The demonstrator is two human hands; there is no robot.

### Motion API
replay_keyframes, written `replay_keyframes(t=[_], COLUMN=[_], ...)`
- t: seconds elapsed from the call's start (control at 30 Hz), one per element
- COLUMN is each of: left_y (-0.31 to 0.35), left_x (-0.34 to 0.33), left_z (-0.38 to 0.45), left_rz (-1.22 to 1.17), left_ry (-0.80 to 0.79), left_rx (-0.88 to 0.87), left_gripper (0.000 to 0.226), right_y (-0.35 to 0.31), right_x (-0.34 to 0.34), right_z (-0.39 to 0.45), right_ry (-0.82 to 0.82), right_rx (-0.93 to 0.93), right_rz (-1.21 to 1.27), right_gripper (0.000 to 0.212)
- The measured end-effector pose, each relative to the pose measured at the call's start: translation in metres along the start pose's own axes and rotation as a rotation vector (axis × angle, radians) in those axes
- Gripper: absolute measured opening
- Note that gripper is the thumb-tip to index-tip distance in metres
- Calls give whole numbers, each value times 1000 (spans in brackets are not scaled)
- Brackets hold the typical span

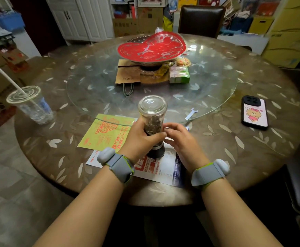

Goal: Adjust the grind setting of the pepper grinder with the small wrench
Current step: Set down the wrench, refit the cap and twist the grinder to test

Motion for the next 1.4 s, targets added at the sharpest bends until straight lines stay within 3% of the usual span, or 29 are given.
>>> replay_keyframes(t=[0.1,0.3,0.37,0.53,0.73,0.9,1.0,1.13,1.27,1.33,1.4], left_y=[3,20,24,31,31,26,26,24,16,16,20], left_x=[5,18,24,38,45,44,42,40,36,36,38], left_z=[3,5,7,11,11,9,7,11,18,18,14], left_rz=[-42,-192,-292,-735,-1125,-1131,-1093,-999,-902,-926,-996], left_ry=[0,-55,-50,-140,-256,-264,-245,-30,228,208,58], left_rx=[8,-72,-69,30,0,57,84,177,235,233,200], left_gripper=[34,46,46,16,35,37,28,11,19,20,13], right_y=[-7,-11,-14,-30,-42,-39,-33,-31,-31,-28,-26], right_x=[2,-14,-24,-35,-51,-54,-57,-56,-64,-65,-61], right_z=[-2,-9,-9,-6,-11,-15,-14,-8,-12,-12,-8], right_ry=[-21,-204,-213,-215,-294,-488,-438,-233,10,-7,-149], right_rx=[-4,64,90,52,-243,-371,-320,-27,395,372,145], right_rz=[-35,-435,-463,-301,92,-8,-105,-472,-868,-824,-540], right_gripper=[42,72,80,78,49,51,43,37,35,35,37])
Point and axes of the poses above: each hand's wrist, its own z-axis towards the middle knuckle, its own x-axis out of the back of the hand, y = z × x, the point moved 3 cm from there along z, towards the middle knuckle, and after that the axes turned 9 degrees about z, right-handed, at the moved point
